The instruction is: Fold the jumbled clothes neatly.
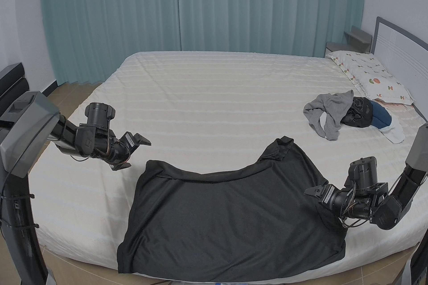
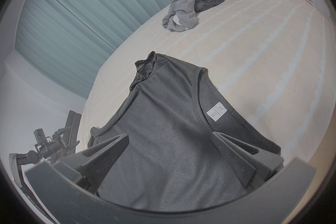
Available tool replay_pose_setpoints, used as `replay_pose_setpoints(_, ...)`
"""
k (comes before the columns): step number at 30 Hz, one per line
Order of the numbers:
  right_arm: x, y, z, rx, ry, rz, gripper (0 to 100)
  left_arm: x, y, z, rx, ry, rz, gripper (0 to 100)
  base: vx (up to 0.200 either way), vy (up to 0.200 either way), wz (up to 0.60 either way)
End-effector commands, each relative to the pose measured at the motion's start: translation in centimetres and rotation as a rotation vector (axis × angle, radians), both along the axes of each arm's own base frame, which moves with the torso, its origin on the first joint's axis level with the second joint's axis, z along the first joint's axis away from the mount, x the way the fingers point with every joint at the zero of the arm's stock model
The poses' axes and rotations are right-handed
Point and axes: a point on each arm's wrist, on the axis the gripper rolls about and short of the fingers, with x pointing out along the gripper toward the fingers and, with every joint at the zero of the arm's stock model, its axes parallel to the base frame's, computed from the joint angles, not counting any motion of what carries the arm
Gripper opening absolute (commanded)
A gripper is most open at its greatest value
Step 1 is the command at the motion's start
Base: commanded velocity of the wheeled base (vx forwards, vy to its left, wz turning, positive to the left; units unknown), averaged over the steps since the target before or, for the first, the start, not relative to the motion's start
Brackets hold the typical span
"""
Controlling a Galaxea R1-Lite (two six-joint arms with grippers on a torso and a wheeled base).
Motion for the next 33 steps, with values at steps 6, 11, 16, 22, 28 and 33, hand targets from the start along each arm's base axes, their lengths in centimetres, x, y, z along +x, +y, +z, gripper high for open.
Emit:
replay_pose_setpoints(6, -0.5, -0.2, -0.3, -0.003, 0.02, -0.005, 100, 4.9, -1.1, -4.7, 0.006, -0.015, -0.018, 100, 0.0, 0.0, 0.0)
replay_pose_setpoints(11, -0.5, -0.1, -0.2, -0.004, 0.015, 0.004, 100, 5.9, -0.9, -6.4, 0.03, -0.019, 0.014, 100, 0.0, 0.0, 0.0)
replay_pose_setpoints(16, -0.6, 0.1, -0.4, -0.005, 0.025, 0.009, 100, 6.1, -1.1, -6.5, 0.037, -0.027, 0.017, 100, 0.0, 0.0, 0.0)
replay_pose_setpoints(22, -0.4, -0.6, -0.2, -0.005, 0.015, -0.018, 100, 5.7, -2.7, -6.5, 0.039, -0.02, -0.015, 100, 0.0, 0.0, 0.0)
replay_pose_setpoints(28, -0.1, -0.8, -0.1, 0.0, 0.007, -0.032, 100, 5.4, -3.0, -6.8, 0.04, -0.004, -0.018, 0, 0.0, 0.0, 0.0)
replay_pose_setpoints(33, 1.1, -1.0, 0.2, 0.031, -0.036, -0.067, 100, 5.3, -2.3, -5.3, 0.018, -0.019, 0.029, 0, 0.0, 0.0, 0.0)
